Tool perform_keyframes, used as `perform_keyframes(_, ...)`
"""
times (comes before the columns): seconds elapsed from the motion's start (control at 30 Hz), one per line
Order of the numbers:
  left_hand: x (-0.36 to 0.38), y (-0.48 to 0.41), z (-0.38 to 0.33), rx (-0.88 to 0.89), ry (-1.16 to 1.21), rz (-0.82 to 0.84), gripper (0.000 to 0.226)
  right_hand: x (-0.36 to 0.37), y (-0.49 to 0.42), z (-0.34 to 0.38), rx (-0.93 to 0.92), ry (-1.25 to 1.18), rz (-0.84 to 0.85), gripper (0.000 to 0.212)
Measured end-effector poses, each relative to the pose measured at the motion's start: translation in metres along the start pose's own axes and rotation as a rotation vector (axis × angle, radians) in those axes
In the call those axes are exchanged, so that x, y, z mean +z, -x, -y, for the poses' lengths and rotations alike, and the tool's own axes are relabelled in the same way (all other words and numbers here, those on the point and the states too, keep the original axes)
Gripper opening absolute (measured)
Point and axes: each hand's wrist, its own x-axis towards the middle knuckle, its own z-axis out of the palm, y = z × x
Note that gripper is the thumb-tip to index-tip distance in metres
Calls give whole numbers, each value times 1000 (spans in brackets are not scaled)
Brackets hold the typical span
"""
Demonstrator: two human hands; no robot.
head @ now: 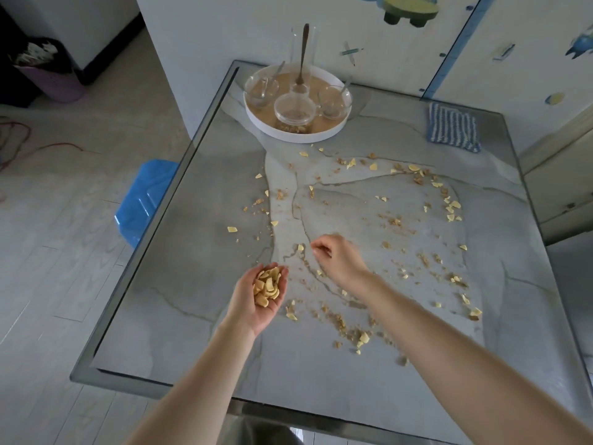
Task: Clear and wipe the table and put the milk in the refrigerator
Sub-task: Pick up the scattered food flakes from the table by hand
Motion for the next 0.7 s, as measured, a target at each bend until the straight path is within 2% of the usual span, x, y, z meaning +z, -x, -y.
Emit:
perform_keyframes(0.2, -13, -5, -39, 57, 31, -25, 28, 28, -31, -10, -96, 358, 247, 36)
perform_keyframes(0.43, -18, -5, -50, 56, 11, -12, 30, 51, 15, -4, -318, 584, 342, 39)
perform_keyframes(0.57, -18, -4, -49, 31, 14, 16, 29, 52, 39, -6, -406, 565, 359, 38)
perform_keyframes(0.6, -18, -3, -48, 32, 14, 19, 29, 54, 41, -9, -438, 571, 291, 35)
perform_keyframes(0.67, -18, -2, -47, 38, 12, 25, 30, 52, 44, -6, -379, 528, 310, 21)
perform_keyframes(0.7, -18, -2, -47, 40, 13, 27, 30, 51, 45, -6, -343, 547, 326, 20)
